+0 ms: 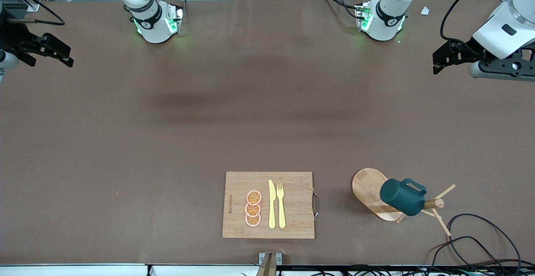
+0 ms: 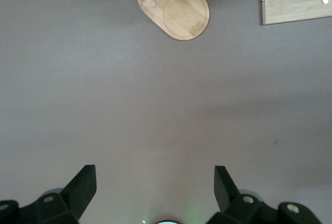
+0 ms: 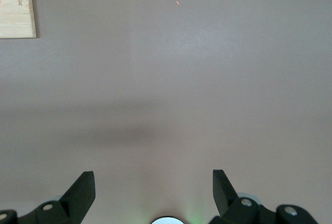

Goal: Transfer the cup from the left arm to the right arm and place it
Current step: 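Move the left gripper toward the teal mug on the wooden stand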

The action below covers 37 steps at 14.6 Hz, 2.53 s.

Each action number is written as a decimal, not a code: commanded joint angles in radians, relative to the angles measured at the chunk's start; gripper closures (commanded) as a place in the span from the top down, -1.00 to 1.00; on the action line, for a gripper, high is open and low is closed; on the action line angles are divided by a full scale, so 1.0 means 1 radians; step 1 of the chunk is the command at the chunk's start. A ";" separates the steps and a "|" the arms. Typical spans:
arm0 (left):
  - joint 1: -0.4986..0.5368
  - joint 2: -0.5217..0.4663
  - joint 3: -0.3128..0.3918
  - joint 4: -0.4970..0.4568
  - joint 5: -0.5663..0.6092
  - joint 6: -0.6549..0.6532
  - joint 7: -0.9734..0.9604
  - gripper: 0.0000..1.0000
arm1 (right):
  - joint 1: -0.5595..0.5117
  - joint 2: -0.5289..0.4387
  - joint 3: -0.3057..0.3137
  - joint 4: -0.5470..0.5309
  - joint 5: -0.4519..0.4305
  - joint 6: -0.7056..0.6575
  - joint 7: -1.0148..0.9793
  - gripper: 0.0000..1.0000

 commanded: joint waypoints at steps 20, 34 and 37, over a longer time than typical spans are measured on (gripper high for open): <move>0.022 0.302 0.016 0.203 -0.033 0.166 -0.386 1.00 | -0.003 0.004 0.006 0.014 0.004 -0.014 -0.007 1.00; 0.060 0.266 0.015 -0.148 -0.371 0.712 -0.857 1.00 | -0.004 0.004 0.008 0.015 0.004 -0.031 -0.008 1.00; 0.066 0.288 0.015 -0.159 -0.461 0.772 -0.880 0.99 | -0.004 0.004 0.006 0.015 0.004 -0.031 -0.010 1.00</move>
